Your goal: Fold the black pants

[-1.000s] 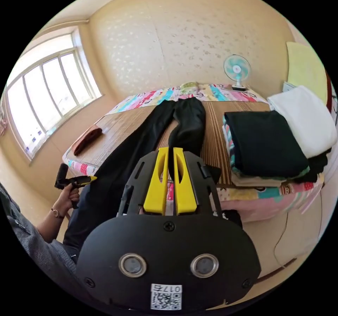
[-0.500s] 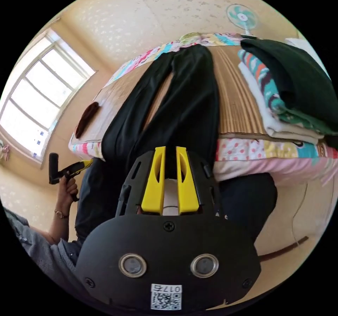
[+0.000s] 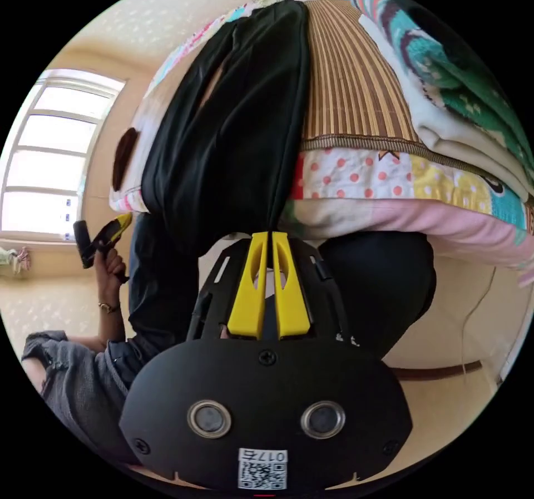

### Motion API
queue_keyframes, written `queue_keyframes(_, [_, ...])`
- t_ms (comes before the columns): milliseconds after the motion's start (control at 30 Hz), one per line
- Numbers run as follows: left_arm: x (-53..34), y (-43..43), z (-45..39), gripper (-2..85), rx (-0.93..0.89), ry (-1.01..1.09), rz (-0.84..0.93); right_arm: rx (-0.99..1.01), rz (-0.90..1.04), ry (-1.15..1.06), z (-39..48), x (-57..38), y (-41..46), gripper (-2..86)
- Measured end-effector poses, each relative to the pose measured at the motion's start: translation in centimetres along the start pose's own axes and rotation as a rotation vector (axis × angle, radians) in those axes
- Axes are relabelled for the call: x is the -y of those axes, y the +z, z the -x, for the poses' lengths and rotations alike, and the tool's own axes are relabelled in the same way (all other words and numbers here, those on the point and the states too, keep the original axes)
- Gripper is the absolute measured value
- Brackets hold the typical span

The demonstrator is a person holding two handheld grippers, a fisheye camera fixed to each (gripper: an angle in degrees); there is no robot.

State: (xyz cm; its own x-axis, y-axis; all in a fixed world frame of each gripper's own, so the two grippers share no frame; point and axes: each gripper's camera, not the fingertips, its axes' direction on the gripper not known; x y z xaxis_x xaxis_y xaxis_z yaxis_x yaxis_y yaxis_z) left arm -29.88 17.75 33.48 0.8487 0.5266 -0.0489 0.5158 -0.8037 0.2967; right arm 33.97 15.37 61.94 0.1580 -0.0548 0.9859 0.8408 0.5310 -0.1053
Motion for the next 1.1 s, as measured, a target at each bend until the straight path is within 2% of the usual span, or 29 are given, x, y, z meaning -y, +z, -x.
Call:
queue_keyframes(100, [-0.3, -2.3, 1.4, 5.1, 0.0, -0.016, -0.023, -0.032, -0.127, 0.068, -1.5, -2.3, -3.4, 3.9])
queue_keyframes(167, [-0.6, -2.8, 1.8, 5.1, 0.016, -0.023, -0.021, -0.092, -0.112, 0.143, -2.7, -2.4, -3.4, 5.6])
queue_keyframes(300, [-1.1, -2.6, 1.6, 5.1, -0.014, -0.035, -0.013, 0.028, -0.005, 0.159, -4.1, -0.4, -0.7, 10.5])
queue_keyframes(367, [-1.3, -2.6, 0.9, 5.1, -0.033, -0.03, -0.017, -0.001, 0.09, 0.182, -4.2, 0.8, 0.5, 9.1])
queue_keyframes(467, [-1.5, -3.1, -0.2, 5.1, -0.025, -0.002, -0.014, -0.102, 0.095, 0.112, -2.6, 1.2, -0.7, 3.1])
queue_keyframes(633, [-2.6, -5.6, 0.5, 5.0, 0.003, -0.011, -0.047, 0.406, -0.165, -0.126, -1.9, -2.5, -8.4, 1.6])
queue_keyframes(667, [-2.9, -6.0, 1.2, 4.9, 0.002, -0.028, -0.052, 0.386, -0.178, -0.118, -2.1, -2.8, -9.0, 1.8])
queue_keyframes(733, [-3.4, -6.2, 2.1, 4.9, 0.001, -0.052, -0.048, 0.082, -0.158, 0.043, -3.5, -3.1, -9.7, 3.0])
queue_keyframes(800, [-4.0, -5.6, 2.9, 4.9, -0.016, -0.081, -0.033, -0.089, -0.106, 0.13, -4.1, -2.4, -9.3, 7.1])
queue_keyframes(867, [-4.1, -4.9, 2.7, 4.9, -0.045, -0.08, -0.021, -0.131, -0.09, 0.134, -4.1, -1.6, -8.9, 11.7])
queue_keyframes(1000, [-3.6, -4.0, 0.2, 4.9, -0.063, -0.021, 0.008, -0.139, -0.002, 0.171, -4.7, 1.0, -6.5, 12.8])
queue_keyframes(1100, [-3.3, -4.8, -1.3, 4.9, -0.061, 0.021, -0.004, -0.182, -0.012, 0.197, -4.9, 1.5, -6.2, 12.7])
